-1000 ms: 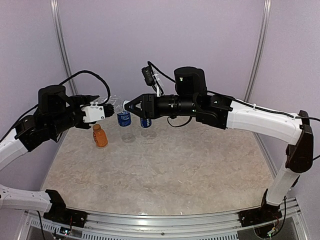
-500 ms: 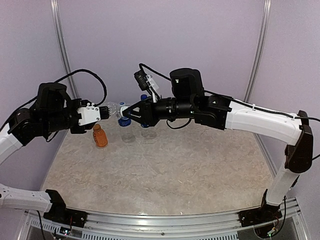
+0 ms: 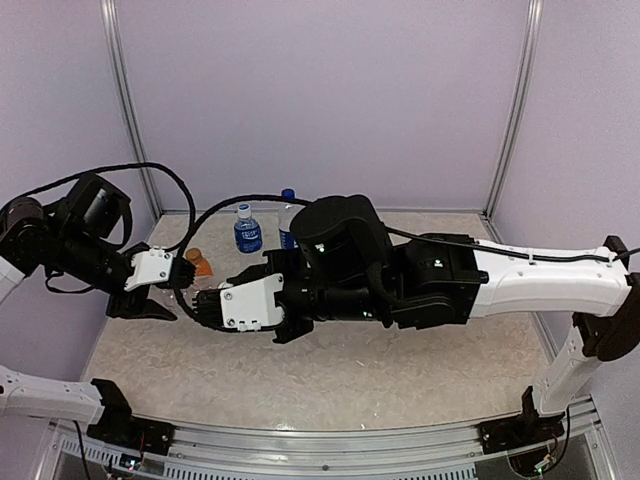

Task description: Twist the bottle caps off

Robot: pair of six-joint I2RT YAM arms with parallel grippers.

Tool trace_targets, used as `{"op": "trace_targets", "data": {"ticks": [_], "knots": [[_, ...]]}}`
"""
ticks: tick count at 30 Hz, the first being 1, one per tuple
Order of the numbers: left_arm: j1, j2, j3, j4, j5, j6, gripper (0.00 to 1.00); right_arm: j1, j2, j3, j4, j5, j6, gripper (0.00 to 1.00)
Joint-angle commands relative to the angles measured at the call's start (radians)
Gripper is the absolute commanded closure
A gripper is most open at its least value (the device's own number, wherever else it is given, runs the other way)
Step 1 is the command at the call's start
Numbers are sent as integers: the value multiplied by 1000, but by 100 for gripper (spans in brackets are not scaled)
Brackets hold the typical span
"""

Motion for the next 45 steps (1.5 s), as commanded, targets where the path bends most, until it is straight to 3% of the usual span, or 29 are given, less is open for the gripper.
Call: {"op": "trace_targets", "data": {"ticks": [1,6,8,10,11,15,19,22,26,29,39,45], "knots": [[-19,0,40,42,198,-80,71,34,22,-48,47,228,-348,100],[-19,-2,30,70,159,-95,71,35,5,-83,159,271,-320,98],[-19,-4,20,99,125,-111,71,34,-19,-122,230,293,-254,42],[-19,-8,-4,156,57,-135,71,27,-46,-151,281,298,-162,7],[-18,-12,-16,194,17,-143,71,22,-63,-160,296,291,-99,1],[-18,-24,-81,371,-192,-127,72,-44,-149,-197,291,144,246,1],[-19,-31,-141,561,-369,-46,72,-160,-204,-234,339,-99,669,1],[-19,-38,-175,672,-437,26,72,-232,-183,-226,362,-246,959,1],[-22,-42,-210,756,-489,119,72,-275,-103,-137,330,-335,1191,4],[-24,-40,-225,788,-512,159,72,-287,-42,-46,255,-341,1284,11],[-35,-35,-230,794,-515,191,72,-328,2,0,304,-409,1346,42],[-38,-36,-227,793,-513,193,72,-378,29,-7,259,-381,1380,38]]}}
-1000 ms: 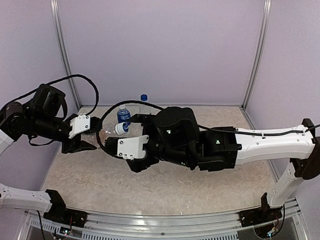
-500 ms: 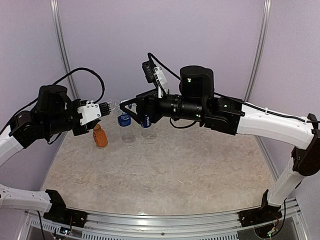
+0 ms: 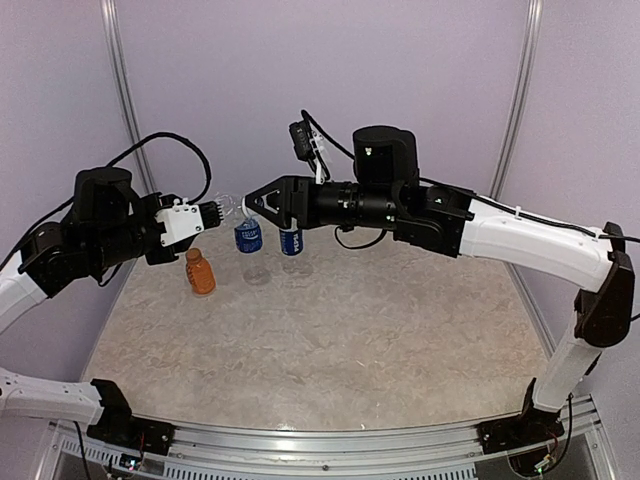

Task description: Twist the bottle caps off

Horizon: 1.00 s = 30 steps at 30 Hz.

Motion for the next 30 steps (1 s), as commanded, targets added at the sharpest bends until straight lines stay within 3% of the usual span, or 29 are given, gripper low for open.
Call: {"op": "trace_targets", "data": {"ticks": [1,3,7,13,16,19,22,26,30], "knots": [[-12,-9,-11,25,3,10,72,-39,36,12,-46,8,39,37],[-12,-10,-13,22,7,10,72,-42,40,15,-36,-8,37,38],[-13,-9,-12,20,11,10,72,-42,50,21,-5,-53,40,57],[-15,-8,-14,29,5,13,72,-42,79,25,25,-147,81,62],[-15,-8,-13,34,2,13,72,-41,80,23,12,-147,84,74],[-15,-9,-14,29,6,11,72,-41,62,10,12,-130,78,100],[-15,-15,-15,-3,27,-4,72,-38,40,-7,6,-107,36,100],[-15,-23,70,-281,224,-114,72,23,29,25,-115,-2,-230,100],[-15,-20,166,-599,555,-235,75,166,21,20,-241,96,-743,100]]}}
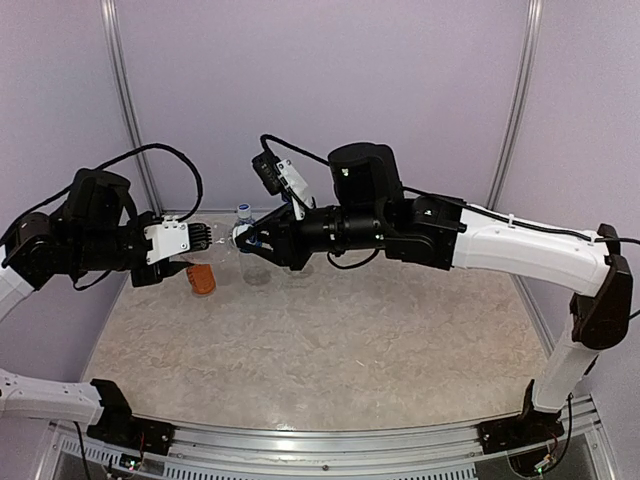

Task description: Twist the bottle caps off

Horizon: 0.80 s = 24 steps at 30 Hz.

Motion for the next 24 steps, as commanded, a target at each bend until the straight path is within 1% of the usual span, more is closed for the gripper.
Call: {"op": "trace_targets", "data": {"ticks": [1,2,4,6,10,13,18,24], "knots": [[-18,-16,113,-381,479,-149,75,153,-34,-16,-147,168,-614,100],[-18,-12,121,-425,547,-159,75,180,-43,-33,-151,185,-692,100],[-18,-1,122,-479,617,-176,75,223,-46,-35,-184,224,-826,100],[-19,2,113,-514,655,-180,75,267,-43,-23,-219,341,-939,100],[-20,3,109,-532,666,-180,75,329,-49,-37,-234,573,-1156,100],[-20,4,108,-537,661,-173,75,361,-63,-61,-195,669,-1276,100],[-20,11,114,-522,634,-179,75,367,-90,-89,-123,638,-1316,100],[-20,2,108,-511,620,-174,75,367,-106,-129,-62,628,-1326,100]]}}
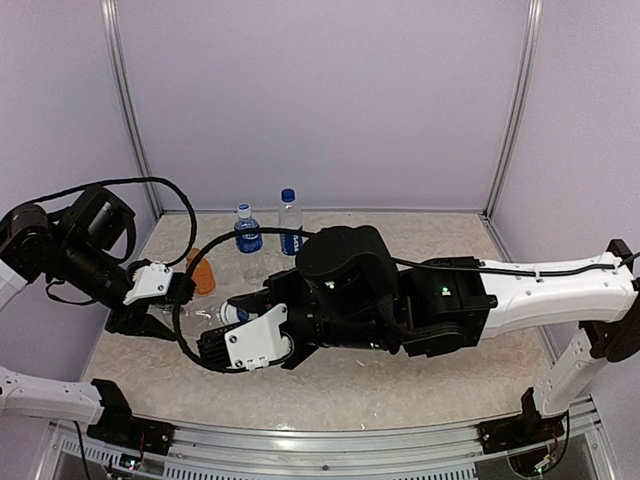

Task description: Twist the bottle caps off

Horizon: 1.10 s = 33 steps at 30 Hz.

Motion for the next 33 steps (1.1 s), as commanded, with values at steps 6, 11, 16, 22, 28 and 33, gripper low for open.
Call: {"op": "trace_targets", "data": {"ticks": [6,11,16,22,28,33], "knots": [[-13,-12,-2,71,82,-51,75,-10,-40,-63,137,126,7,50],[-13,-15,-17,124,21,-69,75,-10,-58,-75,187,148,116,3],[-13,-16,-51,255,-150,-97,75,-21,-110,-112,220,113,324,1],[-17,-24,-104,440,-311,-79,75,-80,-178,-139,240,-63,714,1],[-48,-20,-157,616,-482,-18,75,-159,-187,-100,223,-56,1190,1],[-49,-15,-195,744,-577,70,75,-169,-146,-29,109,25,1428,1]]}}
